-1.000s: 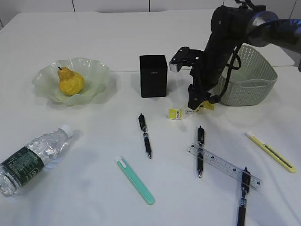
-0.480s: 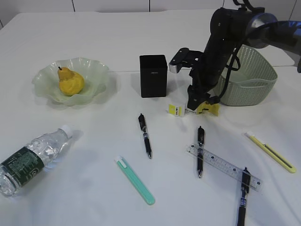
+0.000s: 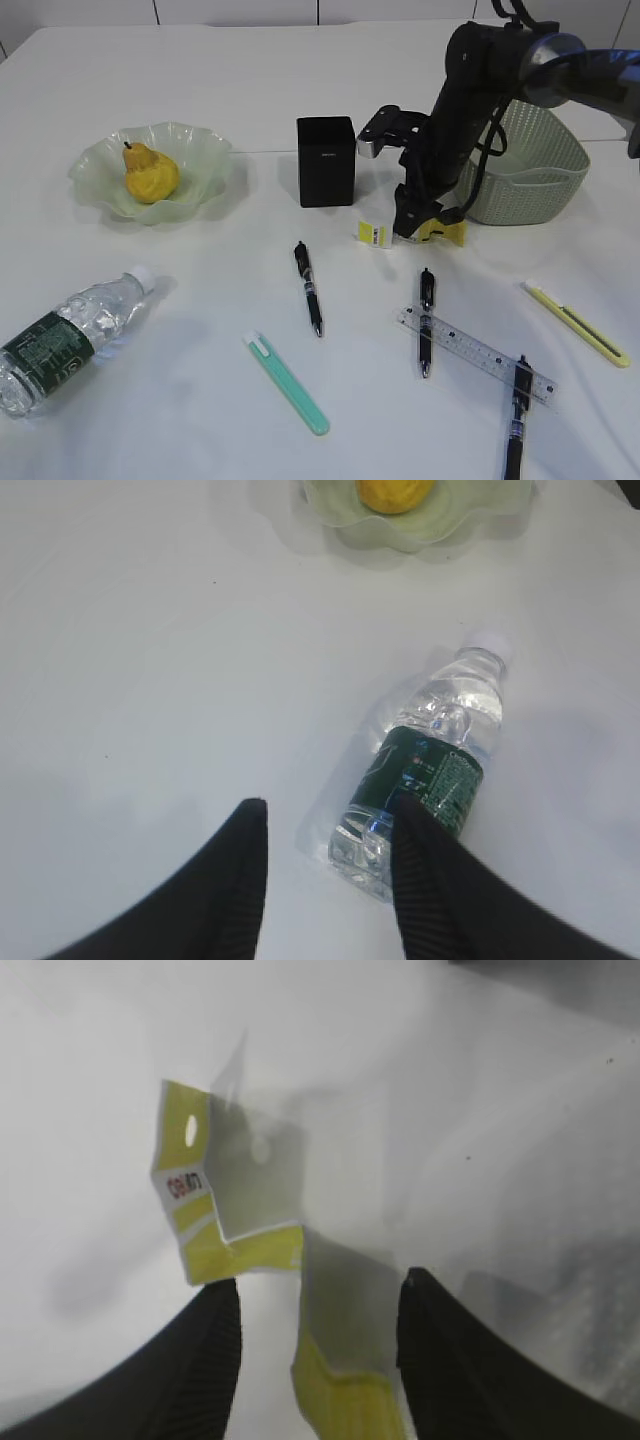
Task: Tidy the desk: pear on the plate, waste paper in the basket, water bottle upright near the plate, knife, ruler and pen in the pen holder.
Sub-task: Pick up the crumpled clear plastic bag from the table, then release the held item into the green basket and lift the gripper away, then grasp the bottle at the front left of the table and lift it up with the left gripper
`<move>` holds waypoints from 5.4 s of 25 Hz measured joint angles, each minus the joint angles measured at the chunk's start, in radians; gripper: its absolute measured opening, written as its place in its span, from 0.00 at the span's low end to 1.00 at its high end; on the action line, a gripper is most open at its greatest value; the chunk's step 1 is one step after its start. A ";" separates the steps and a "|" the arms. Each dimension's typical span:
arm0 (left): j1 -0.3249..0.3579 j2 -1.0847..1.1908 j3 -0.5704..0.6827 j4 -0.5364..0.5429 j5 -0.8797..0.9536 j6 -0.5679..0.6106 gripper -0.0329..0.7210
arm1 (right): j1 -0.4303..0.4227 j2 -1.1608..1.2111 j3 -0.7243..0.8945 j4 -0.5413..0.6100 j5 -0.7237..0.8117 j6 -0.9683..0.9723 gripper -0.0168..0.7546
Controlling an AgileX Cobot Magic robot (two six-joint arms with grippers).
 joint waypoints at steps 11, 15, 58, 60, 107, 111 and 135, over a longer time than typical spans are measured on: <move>0.000 0.000 0.000 0.000 0.000 0.000 0.42 | 0.000 0.023 0.000 0.009 -0.004 -0.002 0.54; 0.000 0.000 0.000 0.000 0.000 0.000 0.42 | 0.000 0.023 0.000 0.009 0.000 -0.002 0.44; 0.000 0.000 0.000 -0.003 0.000 0.000 0.42 | 0.000 -0.017 -0.253 0.052 0.038 0.387 0.04; 0.000 0.000 0.000 -0.004 0.000 0.000 0.41 | 0.000 -0.020 -0.285 0.039 0.040 0.423 0.04; 0.000 0.000 0.000 -0.045 0.008 0.000 0.41 | -0.200 -0.054 -0.338 -0.253 0.041 1.071 0.04; 0.000 0.000 0.000 -0.045 0.008 0.000 0.41 | -0.200 -0.030 -0.338 -0.235 0.039 1.073 0.04; 0.000 0.000 0.000 -0.045 -0.014 0.000 0.41 | -0.200 -0.038 -0.370 -0.187 0.058 1.117 0.62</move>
